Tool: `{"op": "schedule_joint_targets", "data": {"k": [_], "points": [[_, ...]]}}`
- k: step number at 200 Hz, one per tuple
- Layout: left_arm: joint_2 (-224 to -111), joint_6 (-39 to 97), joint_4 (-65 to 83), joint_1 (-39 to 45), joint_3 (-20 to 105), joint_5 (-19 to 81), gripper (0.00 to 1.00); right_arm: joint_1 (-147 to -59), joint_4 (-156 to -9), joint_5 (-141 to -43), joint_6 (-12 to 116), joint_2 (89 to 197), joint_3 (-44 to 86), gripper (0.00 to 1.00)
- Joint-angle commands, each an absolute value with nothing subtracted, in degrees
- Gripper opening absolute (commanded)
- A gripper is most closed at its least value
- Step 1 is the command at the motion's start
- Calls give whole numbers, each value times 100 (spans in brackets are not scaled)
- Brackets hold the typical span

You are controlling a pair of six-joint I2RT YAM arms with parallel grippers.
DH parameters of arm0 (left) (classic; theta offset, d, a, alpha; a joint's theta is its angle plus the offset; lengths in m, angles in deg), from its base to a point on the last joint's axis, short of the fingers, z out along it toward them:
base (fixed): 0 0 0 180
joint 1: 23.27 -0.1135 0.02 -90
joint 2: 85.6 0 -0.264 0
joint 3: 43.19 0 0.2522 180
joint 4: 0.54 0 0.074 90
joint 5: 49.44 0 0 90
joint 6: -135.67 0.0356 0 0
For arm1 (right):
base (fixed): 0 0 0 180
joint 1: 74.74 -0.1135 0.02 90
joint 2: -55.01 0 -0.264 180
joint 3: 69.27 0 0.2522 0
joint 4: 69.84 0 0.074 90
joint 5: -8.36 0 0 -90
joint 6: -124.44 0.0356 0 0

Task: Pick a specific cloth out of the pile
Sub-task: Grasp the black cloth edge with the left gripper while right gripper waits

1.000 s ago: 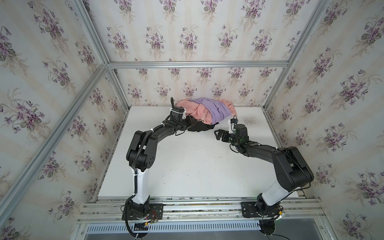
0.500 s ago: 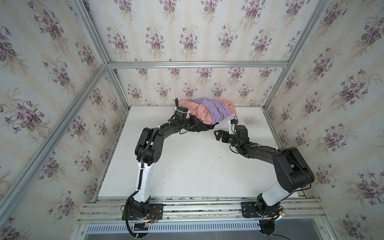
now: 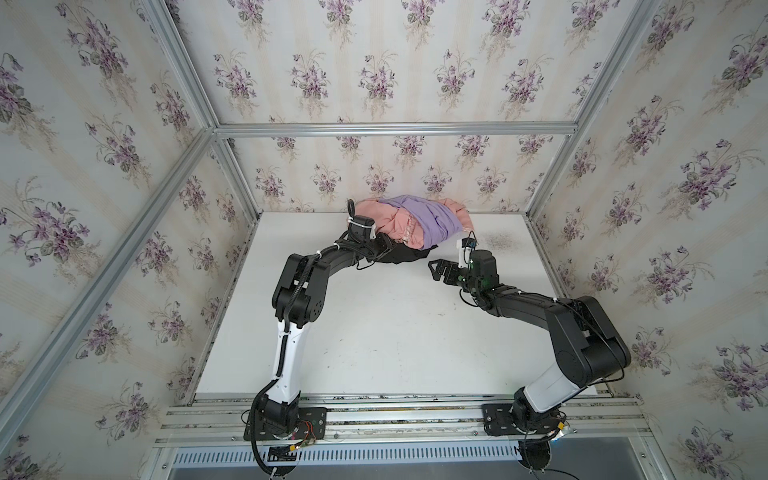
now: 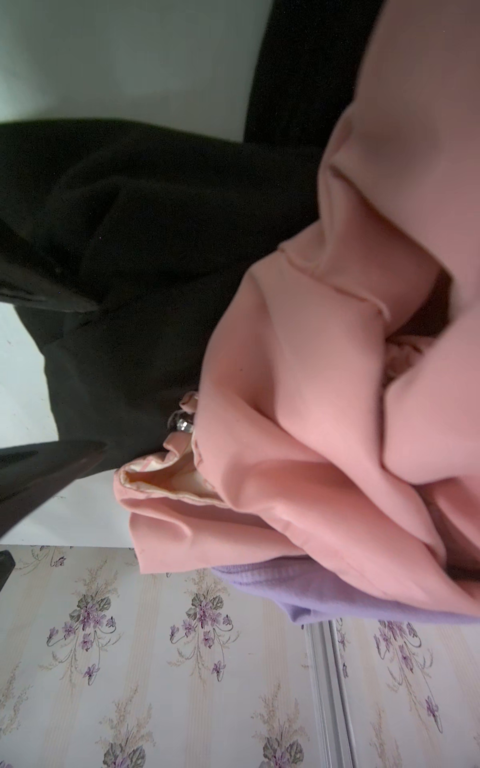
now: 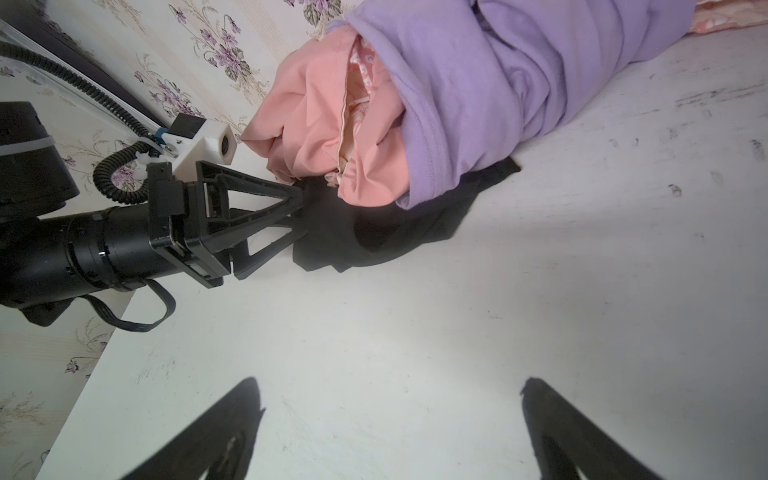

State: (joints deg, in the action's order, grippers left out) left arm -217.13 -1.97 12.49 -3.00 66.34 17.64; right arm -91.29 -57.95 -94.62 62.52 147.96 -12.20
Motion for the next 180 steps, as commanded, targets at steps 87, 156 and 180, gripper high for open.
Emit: {"op": "schedule_joint_targets", "data": {"k": [87, 156, 180], "points": [[-22071, -364, 1173, -314, 7124, 1456, 39, -9144, -5596, -9421, 6304, 14712, -1210, 100], [-22146, -381, 1195, -315, 7251, 1445, 24, -9144, -5609, -9425, 6287, 14656, -1147, 100], [-22182, -408, 1205, -314, 7320, 1428, 18, -9144, -5622, -9395, 6249, 14603, -1139, 100]]}}
